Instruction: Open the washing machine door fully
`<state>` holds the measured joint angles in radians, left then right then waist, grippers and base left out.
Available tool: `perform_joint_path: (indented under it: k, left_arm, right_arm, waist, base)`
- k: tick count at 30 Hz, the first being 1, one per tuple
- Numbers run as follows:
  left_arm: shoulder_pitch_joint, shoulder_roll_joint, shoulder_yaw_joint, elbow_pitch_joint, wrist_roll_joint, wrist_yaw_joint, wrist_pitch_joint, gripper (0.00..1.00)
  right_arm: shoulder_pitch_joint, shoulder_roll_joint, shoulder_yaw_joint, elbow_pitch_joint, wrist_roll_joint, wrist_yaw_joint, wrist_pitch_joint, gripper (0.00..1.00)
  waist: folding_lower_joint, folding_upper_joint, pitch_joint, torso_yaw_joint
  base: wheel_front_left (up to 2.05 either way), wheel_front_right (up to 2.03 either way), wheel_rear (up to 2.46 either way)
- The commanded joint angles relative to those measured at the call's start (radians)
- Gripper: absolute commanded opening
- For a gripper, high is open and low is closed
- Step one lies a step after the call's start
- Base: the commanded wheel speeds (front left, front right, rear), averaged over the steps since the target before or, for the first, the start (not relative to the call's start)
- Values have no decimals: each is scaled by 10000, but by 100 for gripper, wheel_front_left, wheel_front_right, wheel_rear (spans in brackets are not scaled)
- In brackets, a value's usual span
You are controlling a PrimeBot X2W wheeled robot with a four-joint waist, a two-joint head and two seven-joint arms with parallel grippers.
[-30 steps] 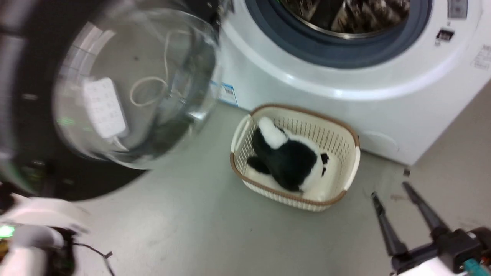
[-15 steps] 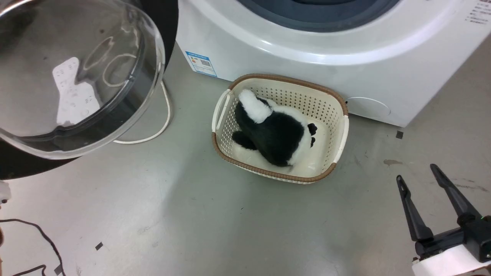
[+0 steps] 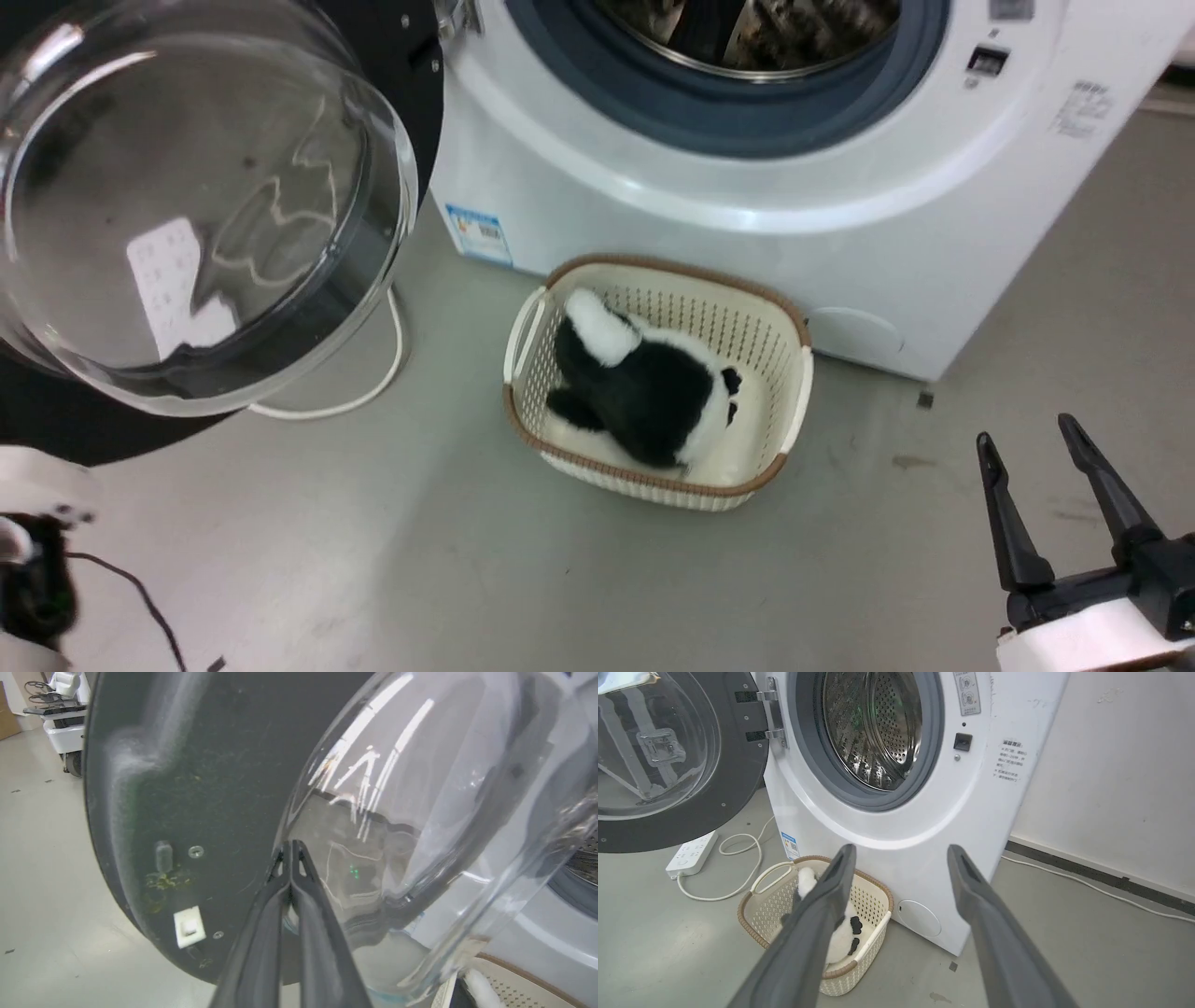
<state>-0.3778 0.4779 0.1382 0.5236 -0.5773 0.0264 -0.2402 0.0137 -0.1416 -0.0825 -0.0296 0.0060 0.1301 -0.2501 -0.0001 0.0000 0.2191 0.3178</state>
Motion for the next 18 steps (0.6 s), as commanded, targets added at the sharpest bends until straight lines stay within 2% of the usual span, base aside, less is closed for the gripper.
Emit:
perform_joint_path:
  k: [1,3,4,7,8,9,13,18]
  left_arm:
    - [235,-114,-68,-185,106,9,-77,0]
    - [562,-345,-247,-819,317,112,-119,0]
    - [1171,-647,-876,-1927,1033,458,-141,0]
    - [1698,-1092,-1492,-3008,1499,807,-49,0]
    - [1877,-1247,-1689,-3345,1641,947,19,41]
    - [2041,-1394,-1852,-3659,1773,1105,66,100]
    - [2616,-1825,-2484,-4493,2081,1366,298,100]
    - [3194,-2253,-2836,-4645,2118,1555,255,100]
  right_arm:
    - [-103,75,-60,57,-72,6,-76,100]
    - [-109,200,-169,140,-121,6,-93,100]
    - [-100,370,-314,180,-192,6,-108,100]
    - [-54,524,-414,94,-248,6,-112,100]
    - [-23,567,-429,71,-270,6,-112,100]
    - [19,608,-441,54,-291,6,-113,100]
    - [184,734,-377,33,-367,6,-114,100]
    - [345,831,-357,0,-382,6,-115,100]
  waist:
    - [1,0,-451,-169]
    - [1,0,-780,-293]
    - [1,0,-1166,-508]
    - [1,0,-1484,-782]
    - [1,0,-1573,-887]
    - [1,0,-1653,-982]
    - [1,0,-1917,-1460]
    - [1,0,-2115,-2033]
  base:
    - [0,0,0]
    - [0,0,0]
    - [0,0,0]
    - [0,0,0]
    - [0,0,0]
    - [0,0,0]
    - [0,0,0]
    - [0,0,0]
